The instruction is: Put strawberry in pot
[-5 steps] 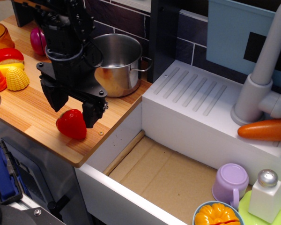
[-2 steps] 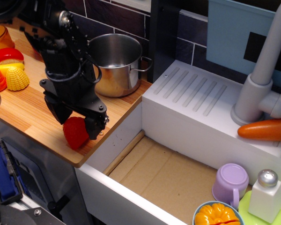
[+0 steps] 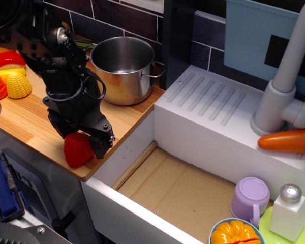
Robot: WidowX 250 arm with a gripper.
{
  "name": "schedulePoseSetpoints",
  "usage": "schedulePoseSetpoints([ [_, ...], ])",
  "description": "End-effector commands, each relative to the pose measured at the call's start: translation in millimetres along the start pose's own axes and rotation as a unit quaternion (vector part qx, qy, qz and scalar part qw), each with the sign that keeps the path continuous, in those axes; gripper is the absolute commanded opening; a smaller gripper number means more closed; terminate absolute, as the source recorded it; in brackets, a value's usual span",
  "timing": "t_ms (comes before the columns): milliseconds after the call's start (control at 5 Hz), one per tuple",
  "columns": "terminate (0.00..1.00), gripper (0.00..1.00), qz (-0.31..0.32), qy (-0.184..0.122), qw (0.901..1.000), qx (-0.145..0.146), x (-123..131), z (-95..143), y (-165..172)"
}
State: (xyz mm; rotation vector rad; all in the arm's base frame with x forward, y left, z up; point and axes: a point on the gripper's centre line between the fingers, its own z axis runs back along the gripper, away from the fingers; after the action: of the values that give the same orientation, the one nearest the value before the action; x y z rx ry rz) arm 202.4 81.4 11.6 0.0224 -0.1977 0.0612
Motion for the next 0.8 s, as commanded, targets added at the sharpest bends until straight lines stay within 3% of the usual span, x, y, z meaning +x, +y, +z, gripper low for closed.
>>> schedulePoseSetpoints([
  [0, 0.0, 0.0, -0.008, -0.017, 0.9998, 0.007, 2.0, -4.0, 3.4],
  [200, 0.0, 0.0, -0.013, -0.017, 0.9997, 0.012, 1.7, -3.0, 2.4],
  [600, 0.0, 0.0, -0.066, -0.004, 0.9968, 0.044, 32.3, 34.5, 12.4],
])
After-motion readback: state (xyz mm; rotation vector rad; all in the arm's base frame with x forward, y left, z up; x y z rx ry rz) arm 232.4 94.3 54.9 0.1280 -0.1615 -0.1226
